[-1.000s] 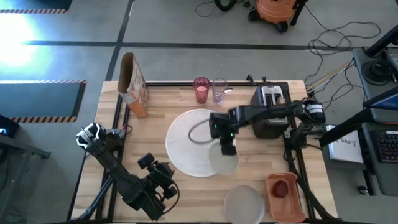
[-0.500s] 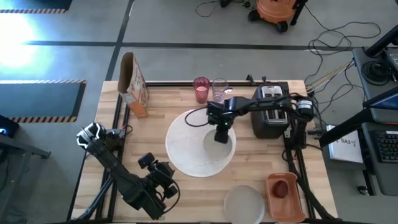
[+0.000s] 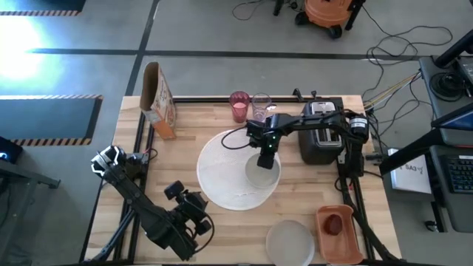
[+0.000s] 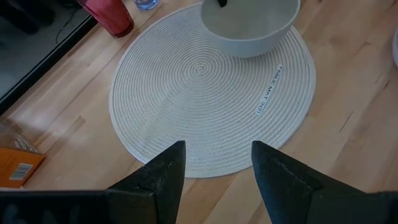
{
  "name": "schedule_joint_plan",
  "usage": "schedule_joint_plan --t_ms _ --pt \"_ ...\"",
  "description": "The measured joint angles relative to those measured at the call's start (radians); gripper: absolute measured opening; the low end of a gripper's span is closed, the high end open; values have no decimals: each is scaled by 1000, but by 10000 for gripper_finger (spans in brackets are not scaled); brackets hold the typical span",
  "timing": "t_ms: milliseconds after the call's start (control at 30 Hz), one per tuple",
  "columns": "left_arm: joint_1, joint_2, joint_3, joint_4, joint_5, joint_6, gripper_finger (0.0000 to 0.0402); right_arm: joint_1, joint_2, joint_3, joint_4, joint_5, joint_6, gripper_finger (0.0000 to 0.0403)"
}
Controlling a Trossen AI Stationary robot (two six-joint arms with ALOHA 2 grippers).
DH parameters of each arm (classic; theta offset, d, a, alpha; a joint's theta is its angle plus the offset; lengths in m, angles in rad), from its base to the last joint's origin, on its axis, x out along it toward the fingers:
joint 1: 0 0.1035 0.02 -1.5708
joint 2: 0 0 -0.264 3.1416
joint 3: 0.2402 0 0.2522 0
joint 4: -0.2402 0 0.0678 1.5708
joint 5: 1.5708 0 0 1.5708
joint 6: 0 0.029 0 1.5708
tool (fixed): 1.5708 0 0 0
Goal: Arrange a breakfast setting
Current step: Put the white bowl on the white placemat, then put the gray plate on the placemat
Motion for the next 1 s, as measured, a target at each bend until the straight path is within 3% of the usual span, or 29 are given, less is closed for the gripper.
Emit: schedule_joint_plan --t_ms 200,500,667,1000 --pt "0 0 0 0 -2 19 168 -4 0 0 -9 0 8 19" --pt "4 0 0 5 -9 18 168 -11 -7 7 -27 0 11 85" --pt "6 0 0 25 -120 16 168 -11 -25 67 -146 0 9 113" --pt "5 0 0 57 -125 16 168 101 -146 89 -270 0 135 106"
